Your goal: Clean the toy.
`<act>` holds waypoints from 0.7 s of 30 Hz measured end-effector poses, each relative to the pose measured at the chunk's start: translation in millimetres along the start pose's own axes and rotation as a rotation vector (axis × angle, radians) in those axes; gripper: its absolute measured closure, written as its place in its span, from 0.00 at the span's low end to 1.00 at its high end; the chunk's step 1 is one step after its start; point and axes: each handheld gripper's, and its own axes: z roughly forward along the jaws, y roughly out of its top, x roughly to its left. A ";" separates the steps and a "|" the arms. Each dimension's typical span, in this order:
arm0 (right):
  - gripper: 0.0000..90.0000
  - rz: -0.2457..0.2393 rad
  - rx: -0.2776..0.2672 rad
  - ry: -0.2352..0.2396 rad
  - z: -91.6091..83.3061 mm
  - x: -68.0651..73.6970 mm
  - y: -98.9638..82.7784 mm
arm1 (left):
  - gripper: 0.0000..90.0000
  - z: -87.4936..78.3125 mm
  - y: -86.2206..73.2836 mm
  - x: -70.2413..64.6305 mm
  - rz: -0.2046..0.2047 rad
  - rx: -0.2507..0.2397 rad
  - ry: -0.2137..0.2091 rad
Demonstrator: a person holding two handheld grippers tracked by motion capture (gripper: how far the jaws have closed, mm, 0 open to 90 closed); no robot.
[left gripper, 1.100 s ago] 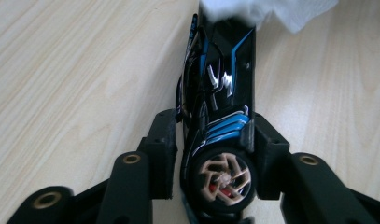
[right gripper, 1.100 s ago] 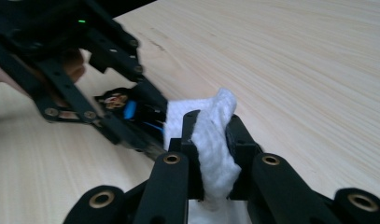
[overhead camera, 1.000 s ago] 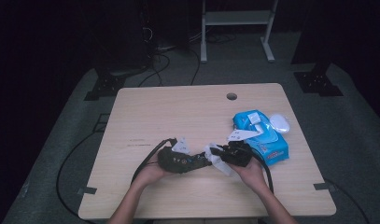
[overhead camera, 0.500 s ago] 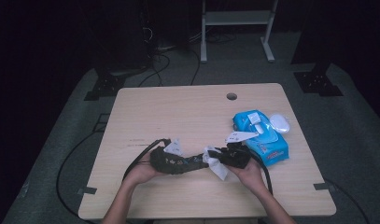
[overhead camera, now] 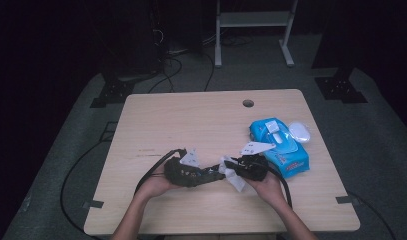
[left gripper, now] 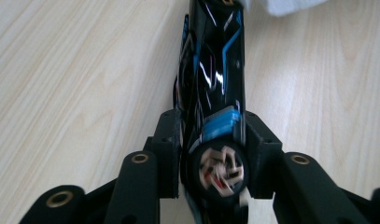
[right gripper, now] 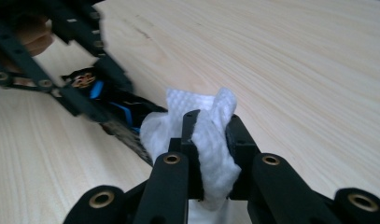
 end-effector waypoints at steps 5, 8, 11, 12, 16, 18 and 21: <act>0.89 0.006 -0.013 -0.001 -1.2 0.4 -0.4 | 0.71 -2.6 -0.5 1.7 0.000 0.006 -0.002; 0.89 -0.003 -0.023 0.005 0.3 4.8 2.1 | 0.63 0.0 5.1 0.5 -0.020 -0.004 -0.002; 0.89 -0.013 -0.024 0.003 0.9 7.3 1.8 | 0.58 4.6 10.8 -1.5 -0.022 0.009 0.018; 0.89 -0.014 -0.026 0.005 0.5 7.2 1.2 | 0.59 6.4 11.3 -2.0 -0.021 0.012 0.018; 0.89 0.004 -0.029 0.000 0.1 2.0 -1.4 | 0.68 6.1 7.8 -2.2 -0.006 0.016 0.024; 0.89 0.018 -0.030 0.001 -0.6 -1.4 -2.7 | 0.69 4.0 5.0 -1.4 0.001 0.014 0.029; 0.89 0.024 -0.023 -0.015 -2.7 -4.2 -2.9 | 0.70 -0.4 0.8 -0.3 0.011 0.015 0.014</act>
